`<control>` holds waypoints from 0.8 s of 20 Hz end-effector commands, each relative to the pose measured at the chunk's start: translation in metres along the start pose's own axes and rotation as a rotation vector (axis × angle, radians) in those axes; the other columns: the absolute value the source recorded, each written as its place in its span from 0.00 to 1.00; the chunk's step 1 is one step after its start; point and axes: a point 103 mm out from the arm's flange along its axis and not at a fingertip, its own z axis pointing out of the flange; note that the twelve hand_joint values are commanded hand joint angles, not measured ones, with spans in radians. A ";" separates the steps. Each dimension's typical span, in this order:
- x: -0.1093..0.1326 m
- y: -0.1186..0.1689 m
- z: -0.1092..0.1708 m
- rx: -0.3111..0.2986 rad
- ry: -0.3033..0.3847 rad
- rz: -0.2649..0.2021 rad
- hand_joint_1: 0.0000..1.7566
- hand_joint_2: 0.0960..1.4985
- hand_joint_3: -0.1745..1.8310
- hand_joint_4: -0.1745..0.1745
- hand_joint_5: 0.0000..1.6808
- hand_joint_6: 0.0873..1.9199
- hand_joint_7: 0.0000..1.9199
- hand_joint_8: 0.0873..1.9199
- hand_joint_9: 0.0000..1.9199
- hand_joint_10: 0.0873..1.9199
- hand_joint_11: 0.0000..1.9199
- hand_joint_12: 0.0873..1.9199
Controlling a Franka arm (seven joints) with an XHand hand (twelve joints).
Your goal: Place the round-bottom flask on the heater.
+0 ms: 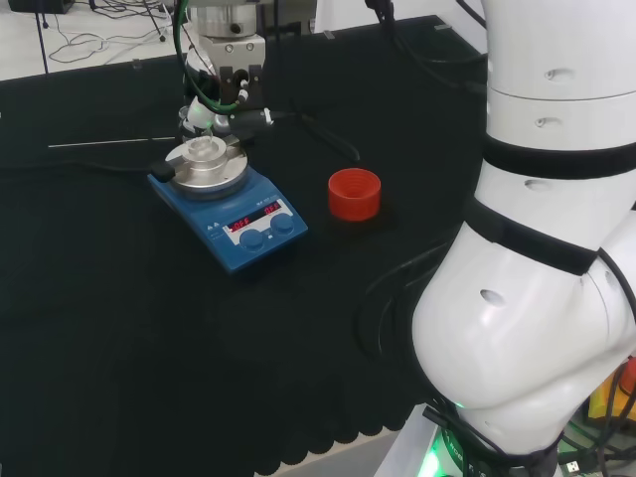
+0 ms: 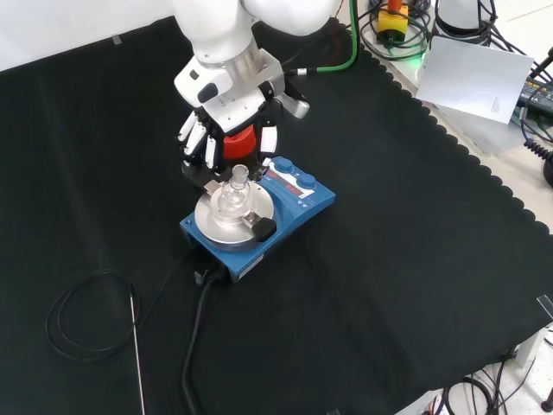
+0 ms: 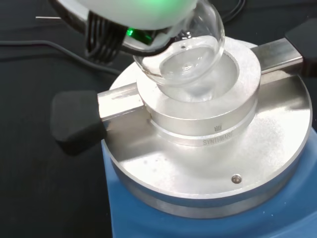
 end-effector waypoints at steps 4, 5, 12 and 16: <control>-0.013 0.007 0.008 0.020 0.011 0.010 0.64 0.40 0.48 0.67 0.68 0.49 0.22 0.31 0.34 0.26 0.23 0.66; -0.013 0.007 0.010 0.024 0.012 0.010 0.64 0.40 0.48 0.67 0.68 0.49 0.22 0.31 0.34 0.26 0.23 0.66; -0.005 0.011 0.014 0.048 0.037 0.020 0.63 0.41 0.47 0.66 0.67 0.49 0.22 0.31 0.34 0.26 0.23 0.66; -0.018 0.012 0.016 0.049 0.068 0.026 0.58 0.52 0.32 0.67 0.58 0.46 0.18 0.32 0.31 0.28 0.22 0.66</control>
